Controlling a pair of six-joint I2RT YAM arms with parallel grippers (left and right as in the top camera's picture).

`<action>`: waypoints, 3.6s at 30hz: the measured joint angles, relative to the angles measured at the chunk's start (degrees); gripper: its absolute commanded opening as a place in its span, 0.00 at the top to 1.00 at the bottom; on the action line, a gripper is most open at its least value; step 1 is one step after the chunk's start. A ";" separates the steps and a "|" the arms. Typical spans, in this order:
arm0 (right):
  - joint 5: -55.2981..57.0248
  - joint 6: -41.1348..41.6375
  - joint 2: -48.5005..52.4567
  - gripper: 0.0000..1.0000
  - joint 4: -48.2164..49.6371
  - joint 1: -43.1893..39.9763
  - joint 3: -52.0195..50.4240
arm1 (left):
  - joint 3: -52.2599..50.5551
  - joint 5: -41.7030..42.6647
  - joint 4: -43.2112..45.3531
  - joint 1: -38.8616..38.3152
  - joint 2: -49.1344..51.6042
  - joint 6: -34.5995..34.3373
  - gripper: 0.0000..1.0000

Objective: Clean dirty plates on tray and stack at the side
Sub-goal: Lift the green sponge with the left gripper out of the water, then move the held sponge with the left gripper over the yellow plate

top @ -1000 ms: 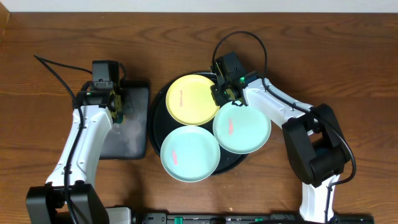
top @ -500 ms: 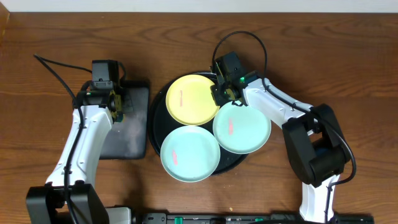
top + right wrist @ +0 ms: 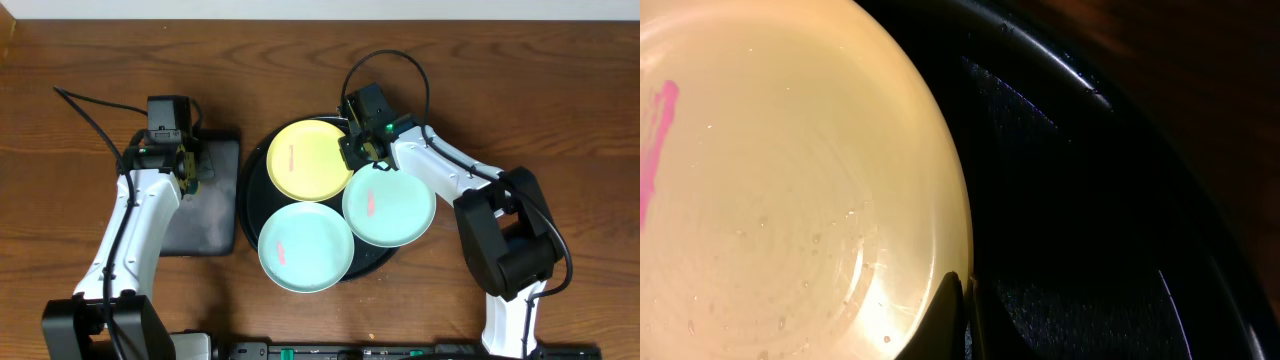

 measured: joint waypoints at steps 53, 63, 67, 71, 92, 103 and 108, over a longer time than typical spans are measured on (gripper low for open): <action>0.00 0.00 0.00 0.99 0.00 0.09 0.00 | 2.93 -1.66 1.90 -0.55 0.07 0.61 0.93; 0.00 0.26 0.00 0.99 0.00 0.09 0.00 | 4.94 1.64 1.75 -5.27 0.07 -3.19 0.93; 0.02 0.33 0.00 0.99 0.00 0.09 0.00 | 5.25 2.03 1.86 -8.55 0.07 -6.78 0.93; 0.02 0.42 0.00 0.99 -0.02 0.09 0.00 | 5.25 2.54 1.86 -12.44 0.07 -10.71 0.93; 0.02 0.44 0.00 0.99 -0.13 0.09 0.00 | 5.44 18.86 10.97 -17.31 15.06 -17.05 0.93; 0.02 0.44 0.00 0.99 -0.13 0.09 0.00 | 5.46 19.61 12.70 -17.33 15.74 -20.87 0.93; 0.02 0.44 0.00 0.99 -0.15 0.09 0.00 | 5.46 19.61 13.29 -17.33 17.09 -21.57 0.93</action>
